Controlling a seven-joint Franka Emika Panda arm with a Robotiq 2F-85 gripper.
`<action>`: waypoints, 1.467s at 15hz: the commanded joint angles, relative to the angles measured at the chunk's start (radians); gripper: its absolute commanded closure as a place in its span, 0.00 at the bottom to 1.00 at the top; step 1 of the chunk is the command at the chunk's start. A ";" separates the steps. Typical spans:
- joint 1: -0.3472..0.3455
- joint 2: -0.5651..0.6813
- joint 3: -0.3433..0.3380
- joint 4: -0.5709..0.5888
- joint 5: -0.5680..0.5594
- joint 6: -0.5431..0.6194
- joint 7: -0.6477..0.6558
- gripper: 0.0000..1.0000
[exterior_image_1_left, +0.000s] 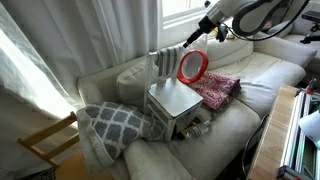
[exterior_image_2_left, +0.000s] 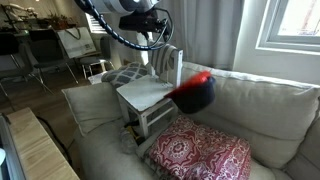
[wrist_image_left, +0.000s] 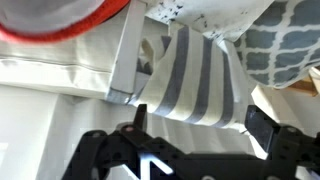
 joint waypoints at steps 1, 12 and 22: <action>-0.062 -0.055 0.038 0.041 0.063 -0.060 0.063 0.00; 0.375 -0.211 -0.691 0.056 0.120 -0.136 0.252 0.00; 0.763 0.168 -0.935 0.177 0.317 -0.169 0.471 0.00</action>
